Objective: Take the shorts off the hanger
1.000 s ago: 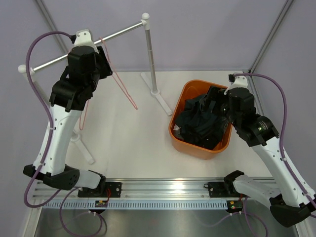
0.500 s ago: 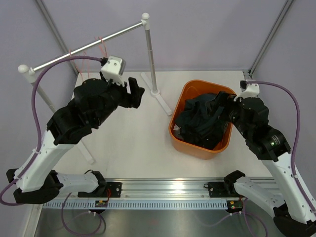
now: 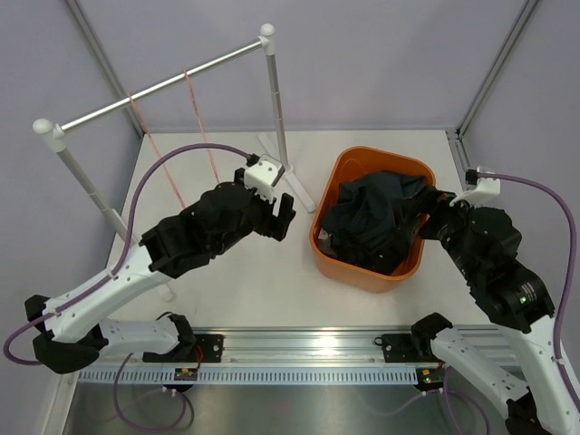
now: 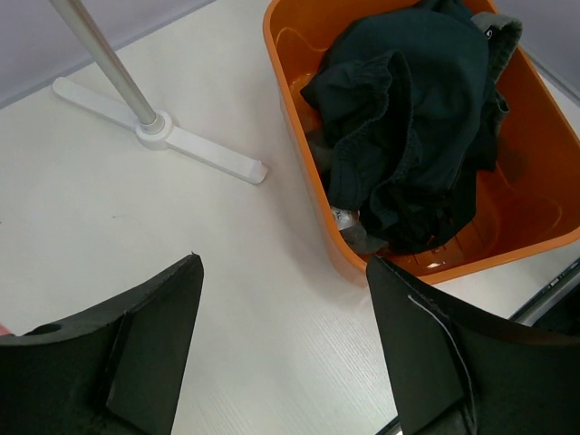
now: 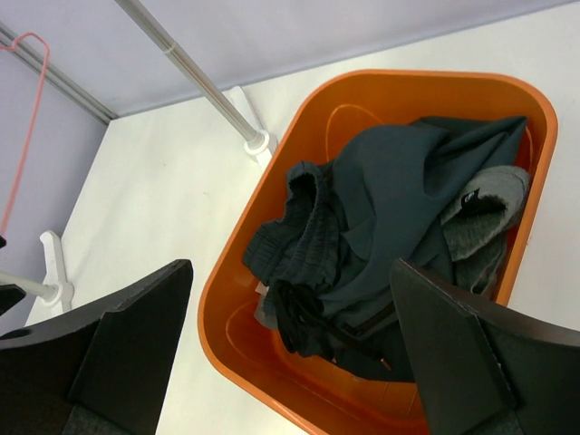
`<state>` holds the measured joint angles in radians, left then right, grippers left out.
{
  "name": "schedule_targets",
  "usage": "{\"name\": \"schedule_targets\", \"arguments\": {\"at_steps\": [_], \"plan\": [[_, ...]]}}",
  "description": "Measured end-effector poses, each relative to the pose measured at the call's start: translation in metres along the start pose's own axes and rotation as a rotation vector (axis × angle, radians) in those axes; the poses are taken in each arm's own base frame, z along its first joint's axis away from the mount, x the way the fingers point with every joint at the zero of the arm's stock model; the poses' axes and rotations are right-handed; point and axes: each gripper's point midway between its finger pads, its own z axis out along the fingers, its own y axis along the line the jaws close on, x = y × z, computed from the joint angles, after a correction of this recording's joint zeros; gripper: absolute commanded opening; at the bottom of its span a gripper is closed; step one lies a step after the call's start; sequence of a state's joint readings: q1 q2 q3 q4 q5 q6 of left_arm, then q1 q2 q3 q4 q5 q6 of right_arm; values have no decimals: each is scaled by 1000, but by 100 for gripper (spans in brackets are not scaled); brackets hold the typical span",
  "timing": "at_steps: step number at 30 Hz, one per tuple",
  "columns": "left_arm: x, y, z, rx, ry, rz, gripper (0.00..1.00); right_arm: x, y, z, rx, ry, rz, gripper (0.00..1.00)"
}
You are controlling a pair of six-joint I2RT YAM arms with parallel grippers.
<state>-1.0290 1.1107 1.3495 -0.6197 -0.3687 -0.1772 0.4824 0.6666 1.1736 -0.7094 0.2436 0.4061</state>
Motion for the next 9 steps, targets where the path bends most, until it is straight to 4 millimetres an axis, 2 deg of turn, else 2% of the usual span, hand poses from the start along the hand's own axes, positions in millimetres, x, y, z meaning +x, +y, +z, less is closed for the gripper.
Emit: {"name": "schedule_targets", "arguments": {"at_steps": [4,9], "plan": [[-4,-2,-3,12,-24,-8,78,12,-6,0,12,23,-1,99],[-15,-4,-10,27,-71,-28,79,14,-8,-3,13,24,2,100]]}}
